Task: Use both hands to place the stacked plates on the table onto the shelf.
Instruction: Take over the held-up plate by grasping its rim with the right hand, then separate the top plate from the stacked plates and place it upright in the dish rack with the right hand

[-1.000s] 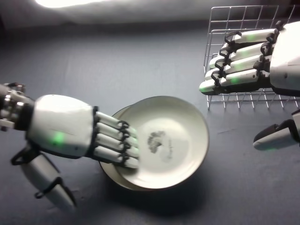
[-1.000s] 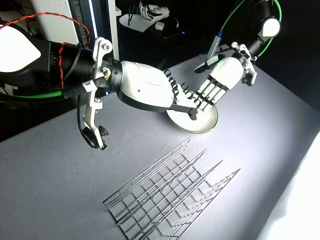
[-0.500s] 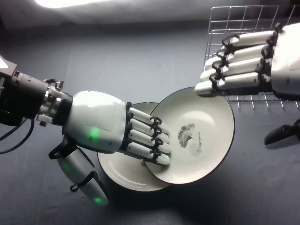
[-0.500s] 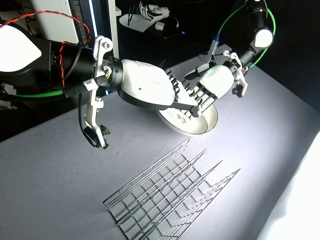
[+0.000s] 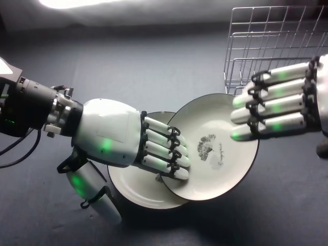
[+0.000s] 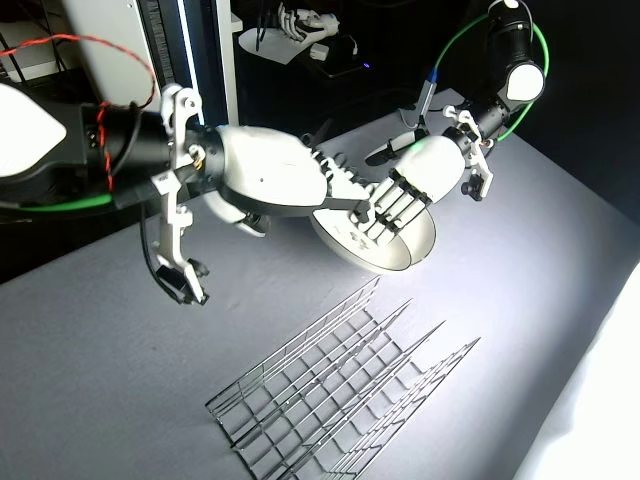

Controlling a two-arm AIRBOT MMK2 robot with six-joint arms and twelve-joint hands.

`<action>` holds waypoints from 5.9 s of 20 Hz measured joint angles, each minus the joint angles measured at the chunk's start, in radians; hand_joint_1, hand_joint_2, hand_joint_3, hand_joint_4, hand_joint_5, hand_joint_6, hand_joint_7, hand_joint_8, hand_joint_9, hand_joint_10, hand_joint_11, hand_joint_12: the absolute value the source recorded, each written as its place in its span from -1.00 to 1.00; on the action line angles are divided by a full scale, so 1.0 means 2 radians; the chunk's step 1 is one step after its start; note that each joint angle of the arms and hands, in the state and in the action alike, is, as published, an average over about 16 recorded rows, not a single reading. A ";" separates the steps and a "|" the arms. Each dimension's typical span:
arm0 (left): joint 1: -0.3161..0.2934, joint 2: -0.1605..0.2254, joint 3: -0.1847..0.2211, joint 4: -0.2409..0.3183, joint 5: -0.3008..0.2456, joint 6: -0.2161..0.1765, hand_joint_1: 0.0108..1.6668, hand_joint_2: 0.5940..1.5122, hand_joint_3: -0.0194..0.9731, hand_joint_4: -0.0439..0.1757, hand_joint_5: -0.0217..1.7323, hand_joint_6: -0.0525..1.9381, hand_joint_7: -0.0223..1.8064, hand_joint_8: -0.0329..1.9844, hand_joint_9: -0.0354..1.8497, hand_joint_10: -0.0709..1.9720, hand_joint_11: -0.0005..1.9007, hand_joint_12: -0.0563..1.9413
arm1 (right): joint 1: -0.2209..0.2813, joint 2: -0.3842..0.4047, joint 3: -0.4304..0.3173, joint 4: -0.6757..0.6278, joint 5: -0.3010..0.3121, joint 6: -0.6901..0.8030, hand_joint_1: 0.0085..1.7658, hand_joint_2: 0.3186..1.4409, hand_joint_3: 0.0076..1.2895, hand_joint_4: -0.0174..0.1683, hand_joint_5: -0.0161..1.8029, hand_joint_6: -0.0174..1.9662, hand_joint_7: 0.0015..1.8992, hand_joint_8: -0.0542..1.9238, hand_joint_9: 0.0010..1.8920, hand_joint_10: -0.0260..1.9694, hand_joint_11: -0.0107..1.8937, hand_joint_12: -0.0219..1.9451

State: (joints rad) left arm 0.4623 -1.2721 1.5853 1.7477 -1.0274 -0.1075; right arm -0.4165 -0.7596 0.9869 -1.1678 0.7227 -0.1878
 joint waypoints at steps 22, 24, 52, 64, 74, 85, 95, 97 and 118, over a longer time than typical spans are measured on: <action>-0.002 -0.006 0.009 -0.001 -0.004 0.000 -0.99 0.11 -0.99 -0.66 -0.81 -0.98 -0.88 -0.99 -0.82 -0.95 -0.98 -0.63 | -0.032 -0.125 0.083 -0.013 -0.035 -0.002 0.52 0.19 -0.99 -0.76 -0.63 -0.96 -0.65 -0.93 -0.62 -0.97 -0.97 0.19; -0.002 -0.007 0.010 -0.001 -0.005 0.000 -0.99 0.11 -0.99 -0.66 -0.81 -0.98 -0.88 -0.99 -0.82 -0.95 -0.98 -0.63 | -0.033 -0.135 0.090 -0.013 -0.039 -0.003 0.52 0.20 -0.99 -0.76 -0.62 -0.96 -0.64 -0.93 -0.61 -0.97 -0.97 0.19; -0.015 0.034 0.005 -0.014 0.000 -0.033 -0.99 0.12 -0.98 -0.61 -0.77 -0.96 -0.79 -0.98 -0.79 -0.93 -0.98 -0.63 | -0.013 -0.157 0.098 0.010 -0.028 -0.009 0.45 0.13 -0.99 -0.81 -0.01 -0.13 0.02 -0.38 0.00 -0.03 -0.06 0.14; -0.068 0.151 -0.034 -0.045 0.004 -0.072 -1.00 0.11 -0.99 -0.59 -0.72 -0.94 -0.77 -0.96 -0.80 -0.92 -0.99 -0.66 | 0.045 -0.113 0.021 0.090 -0.089 -0.003 0.50 0.14 -0.99 -0.80 0.07 -0.13 0.14 -0.35 0.09 0.04 -0.02 0.04; -0.073 0.215 -0.029 -0.039 -0.005 -0.096 -1.00 0.11 -0.98 -0.56 -0.74 -0.94 -0.79 -0.96 -0.82 -0.92 -0.99 -0.65 | 0.095 -0.081 -0.040 0.210 -0.164 0.000 0.55 0.16 -0.99 -0.86 0.18 -0.28 0.29 -0.46 0.20 -0.14 0.08 -0.15; -0.048 0.252 -0.028 -0.058 -0.010 -0.106 -1.00 0.12 -0.99 -0.55 -0.73 -0.94 -0.78 -0.96 -0.83 -0.92 -0.99 -0.66 | 0.127 -0.068 -0.061 0.386 -0.220 0.000 0.55 0.15 -0.99 -0.89 0.20 -0.38 0.32 -0.53 0.22 -0.13 0.12 -0.12; -0.032 0.258 -0.031 -0.080 -0.010 -0.106 -1.00 0.12 -0.99 -0.54 -0.73 -0.94 -0.80 -0.96 -0.82 -0.92 -0.99 -0.67 | 0.145 -0.059 -0.052 0.523 -0.231 0.000 0.55 0.15 -0.99 -0.89 0.15 -0.35 0.31 -0.49 0.25 -0.19 0.13 -0.24; -0.031 0.258 -0.031 -0.082 -0.010 -0.106 -1.00 0.11 -0.98 -0.54 -0.73 -0.94 -0.80 -0.96 -0.82 -0.92 -0.99 -0.68 | 0.151 -0.059 -0.047 0.538 -0.231 0.000 0.55 0.15 -0.99 -0.89 0.14 -0.34 0.30 -0.48 0.25 -0.20 0.13 -0.26; -0.042 0.234 -0.052 -0.074 0.012 -0.106 -1.00 0.11 -0.98 -0.55 -0.75 -0.94 -0.80 -0.96 -0.82 -0.92 -0.99 -0.65 | 0.172 -0.022 0.009 0.567 -0.234 0.000 0.56 0.15 -0.99 -0.89 0.11 -0.29 0.24 -0.36 0.21 -0.12 0.11 -0.12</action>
State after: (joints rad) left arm 0.3783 -0.8045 1.4819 1.5992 -1.0032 -0.3200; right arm -0.0720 -0.8029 1.0057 -0.0337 0.2540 -0.1872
